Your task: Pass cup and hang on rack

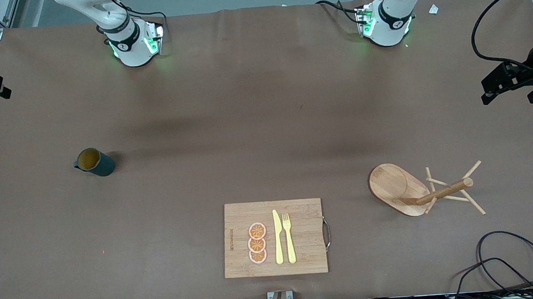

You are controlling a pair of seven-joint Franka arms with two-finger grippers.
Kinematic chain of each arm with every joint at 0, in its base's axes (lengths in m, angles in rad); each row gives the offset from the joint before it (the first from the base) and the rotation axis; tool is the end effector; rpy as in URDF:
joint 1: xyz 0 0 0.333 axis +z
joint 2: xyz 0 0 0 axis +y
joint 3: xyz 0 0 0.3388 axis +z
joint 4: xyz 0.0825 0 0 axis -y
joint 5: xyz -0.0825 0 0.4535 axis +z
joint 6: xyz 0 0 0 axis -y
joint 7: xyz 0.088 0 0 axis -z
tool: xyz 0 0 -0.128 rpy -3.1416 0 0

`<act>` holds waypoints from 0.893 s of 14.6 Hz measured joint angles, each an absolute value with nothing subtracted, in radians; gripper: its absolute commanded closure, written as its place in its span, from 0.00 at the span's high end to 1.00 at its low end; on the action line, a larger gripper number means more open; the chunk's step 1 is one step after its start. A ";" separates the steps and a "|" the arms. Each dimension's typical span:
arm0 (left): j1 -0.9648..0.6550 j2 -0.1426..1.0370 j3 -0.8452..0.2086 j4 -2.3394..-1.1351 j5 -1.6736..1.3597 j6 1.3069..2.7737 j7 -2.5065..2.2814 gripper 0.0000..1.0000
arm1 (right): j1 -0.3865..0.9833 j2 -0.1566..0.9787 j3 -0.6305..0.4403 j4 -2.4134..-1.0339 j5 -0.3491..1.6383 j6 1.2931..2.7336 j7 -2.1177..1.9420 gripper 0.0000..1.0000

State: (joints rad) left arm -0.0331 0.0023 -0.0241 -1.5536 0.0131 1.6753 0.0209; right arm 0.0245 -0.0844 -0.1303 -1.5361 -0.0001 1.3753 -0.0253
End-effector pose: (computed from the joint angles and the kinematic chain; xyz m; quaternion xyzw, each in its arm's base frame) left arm 0.6372 -0.0349 0.6443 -0.9974 0.0393 -0.0598 0.0054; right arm 0.5688 -0.0640 0.6786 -0.9985 0.0398 0.0381 0.0079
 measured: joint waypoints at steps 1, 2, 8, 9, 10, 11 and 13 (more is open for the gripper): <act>-0.033 0.002 -0.024 -1.554 0.013 1.674 0.021 1.00 | 0.025 -0.084 -0.131 -1.536 0.000 1.375 -0.025 1.00; -0.033 0.002 -0.024 -1.554 0.013 1.673 0.021 1.00 | 0.024 -0.084 -0.133 -1.536 0.000 1.375 -0.025 1.00; -0.033 0.003 -0.024 -1.554 0.013 1.668 0.027 1.00 | 0.024 -0.049 -0.140 -1.542 0.000 1.400 -0.021 1.00; -0.033 0.003 -0.024 -1.554 0.013 1.668 0.028 1.00 | 0.020 -0.026 -0.142 -1.543 0.002 1.423 -0.020 1.00; -0.033 0.003 -0.024 -1.554 0.013 1.667 0.029 1.00 | 0.016 0.001 -0.143 -1.545 0.006 1.450 -0.020 1.00; -0.033 0.003 -0.024 -1.554 0.013 1.667 0.030 1.00 | 0.012 0.032 -0.145 -1.546 0.009 1.473 -0.024 1.00; -0.033 0.003 -0.024 -1.554 0.013 1.667 0.031 1.00 | 0.005 0.095 -0.147 -1.550 0.010 1.507 -0.088 1.00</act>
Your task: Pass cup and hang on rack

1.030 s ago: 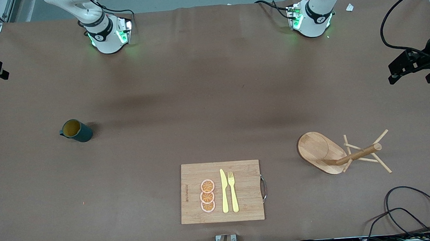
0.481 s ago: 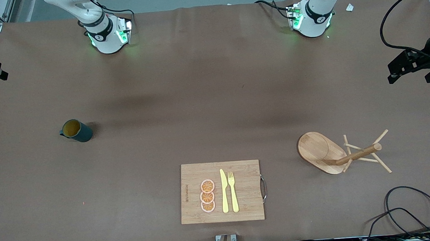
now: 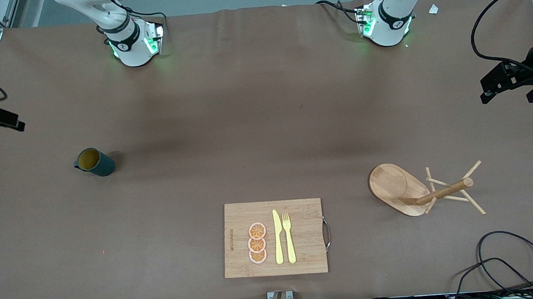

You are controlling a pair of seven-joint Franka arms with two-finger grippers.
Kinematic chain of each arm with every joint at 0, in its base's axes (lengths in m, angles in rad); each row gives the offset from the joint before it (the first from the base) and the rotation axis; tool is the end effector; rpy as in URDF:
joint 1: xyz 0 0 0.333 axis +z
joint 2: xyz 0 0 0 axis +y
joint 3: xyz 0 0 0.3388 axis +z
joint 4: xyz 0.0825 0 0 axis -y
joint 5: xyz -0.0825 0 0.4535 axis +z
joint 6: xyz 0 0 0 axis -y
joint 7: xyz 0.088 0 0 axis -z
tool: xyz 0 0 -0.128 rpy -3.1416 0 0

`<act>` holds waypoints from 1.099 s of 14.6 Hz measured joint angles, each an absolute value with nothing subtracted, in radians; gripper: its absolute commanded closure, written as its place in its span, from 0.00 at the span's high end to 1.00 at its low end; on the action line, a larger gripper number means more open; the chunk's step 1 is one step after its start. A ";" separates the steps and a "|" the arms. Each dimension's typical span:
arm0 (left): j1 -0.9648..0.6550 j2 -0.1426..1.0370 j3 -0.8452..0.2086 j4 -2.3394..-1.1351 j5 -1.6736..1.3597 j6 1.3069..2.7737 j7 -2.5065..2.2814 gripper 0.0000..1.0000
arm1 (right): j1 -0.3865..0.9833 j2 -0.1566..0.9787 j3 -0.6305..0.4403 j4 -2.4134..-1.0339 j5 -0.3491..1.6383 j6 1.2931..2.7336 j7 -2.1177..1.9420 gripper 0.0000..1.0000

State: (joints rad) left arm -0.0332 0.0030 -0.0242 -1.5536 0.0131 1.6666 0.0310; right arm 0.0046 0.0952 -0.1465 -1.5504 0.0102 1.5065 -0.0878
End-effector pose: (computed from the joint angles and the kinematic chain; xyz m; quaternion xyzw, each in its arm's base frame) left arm 0.6364 -0.0350 0.6429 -0.9975 0.0444 -0.0551 0.0058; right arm 0.6362 -0.0857 0.5725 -0.9972 0.0272 0.0687 0.0061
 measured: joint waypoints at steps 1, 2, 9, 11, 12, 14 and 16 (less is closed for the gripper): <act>-0.033 0.003 -0.024 -1.554 0.013 1.666 0.031 1.00 | -0.006 0.128 -0.147 -1.554 0.011 1.527 -0.156 1.00; -0.033 0.003 -0.024 -1.554 0.013 1.666 0.031 1.00 | -0.021 0.161 -0.147 -1.558 0.013 1.551 -0.231 1.00; -0.033 0.003 -0.024 -1.554 0.013 1.666 0.031 1.00 | -0.071 0.253 -0.148 -1.833 0.033 1.921 -0.577 1.00; -0.033 0.003 -0.024 -1.554 0.013 1.666 0.031 1.00 | -0.076 0.254 -0.149 -1.955 0.034 2.049 -0.682 0.98; -0.033 0.003 -0.024 -1.554 0.013 1.666 0.031 1.00 | -0.079 0.254 -0.149 -2.008 0.036 2.108 -0.722 0.98; -0.033 0.003 -0.024 -1.554 0.013 1.666 0.031 1.00 | -0.085 0.253 -0.149 -2.091 0.038 2.211 -0.779 0.98; -0.033 0.003 -0.024 -1.554 0.013 1.666 0.031 1.00 | -0.086 0.253 -0.149 -2.142 0.038 2.284 -0.809 0.97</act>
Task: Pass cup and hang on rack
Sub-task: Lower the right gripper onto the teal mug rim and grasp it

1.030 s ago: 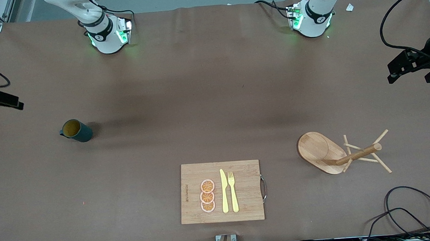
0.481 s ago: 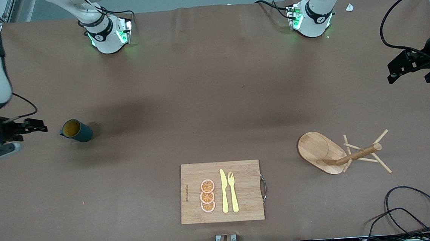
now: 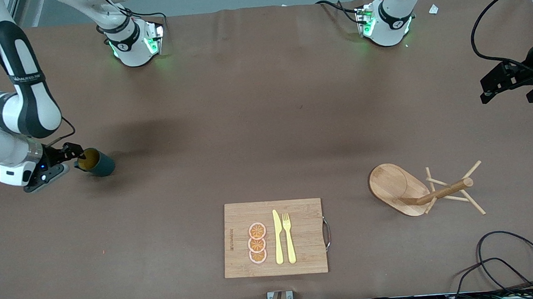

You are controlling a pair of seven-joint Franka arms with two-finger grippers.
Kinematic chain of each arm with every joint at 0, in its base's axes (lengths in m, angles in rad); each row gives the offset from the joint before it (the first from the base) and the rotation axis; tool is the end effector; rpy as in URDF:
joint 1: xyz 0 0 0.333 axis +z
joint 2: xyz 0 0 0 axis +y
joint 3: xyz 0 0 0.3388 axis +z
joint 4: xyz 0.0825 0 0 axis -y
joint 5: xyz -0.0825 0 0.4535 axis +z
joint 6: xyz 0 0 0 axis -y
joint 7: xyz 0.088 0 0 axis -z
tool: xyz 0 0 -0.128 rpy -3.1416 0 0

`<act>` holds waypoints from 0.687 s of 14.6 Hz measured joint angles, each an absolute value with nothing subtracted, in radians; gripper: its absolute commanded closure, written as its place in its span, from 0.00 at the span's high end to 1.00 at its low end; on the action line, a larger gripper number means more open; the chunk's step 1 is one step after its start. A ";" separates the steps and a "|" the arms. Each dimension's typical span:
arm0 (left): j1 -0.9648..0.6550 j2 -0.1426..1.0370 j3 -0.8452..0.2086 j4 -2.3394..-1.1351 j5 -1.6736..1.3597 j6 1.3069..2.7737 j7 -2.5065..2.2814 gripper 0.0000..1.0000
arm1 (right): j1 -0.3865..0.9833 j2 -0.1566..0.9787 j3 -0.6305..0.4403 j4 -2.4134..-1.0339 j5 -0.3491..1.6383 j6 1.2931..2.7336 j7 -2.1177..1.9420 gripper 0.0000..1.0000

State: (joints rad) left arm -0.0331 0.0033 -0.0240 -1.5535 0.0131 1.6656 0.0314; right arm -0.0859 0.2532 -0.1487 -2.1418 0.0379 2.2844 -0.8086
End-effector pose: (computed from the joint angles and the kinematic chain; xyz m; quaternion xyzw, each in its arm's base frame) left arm 0.6363 -0.0348 0.6427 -0.9975 0.0444 -0.0545 0.0058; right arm 0.5904 -0.1407 0.2282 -0.9610 -0.2713 0.0490 0.0224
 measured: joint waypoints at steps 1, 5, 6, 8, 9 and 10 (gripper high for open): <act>-0.033 0.003 -0.024 -1.554 0.013 1.666 0.031 1.00 | -0.086 0.253 -0.149 -2.162 0.038 2.315 -0.815 0.96; -0.033 0.003 -0.024 -1.554 0.013 1.666 0.031 1.00 | -0.085 0.255 -0.145 -2.208 0.038 2.378 -0.820 0.68; -0.033 0.003 -0.024 -1.554 0.013 1.666 0.031 1.00 | -0.085 0.259 -0.144 -2.213 0.038 2.387 -0.822 0.57; -0.033 0.003 -0.024 -1.554 0.013 1.666 0.032 1.00 | -0.083 0.271 -0.140 -2.216 0.038 2.397 -0.832 0.13; -0.033 0.003 -0.024 -1.554 0.013 1.666 0.032 1.00 | -0.082 0.278 -0.138 -2.216 0.038 2.399 -0.834 0.01; -0.033 0.003 -0.024 -1.554 0.013 1.666 0.032 1.00 | -0.080 0.281 -0.137 -2.216 0.038 2.399 -0.834 0.00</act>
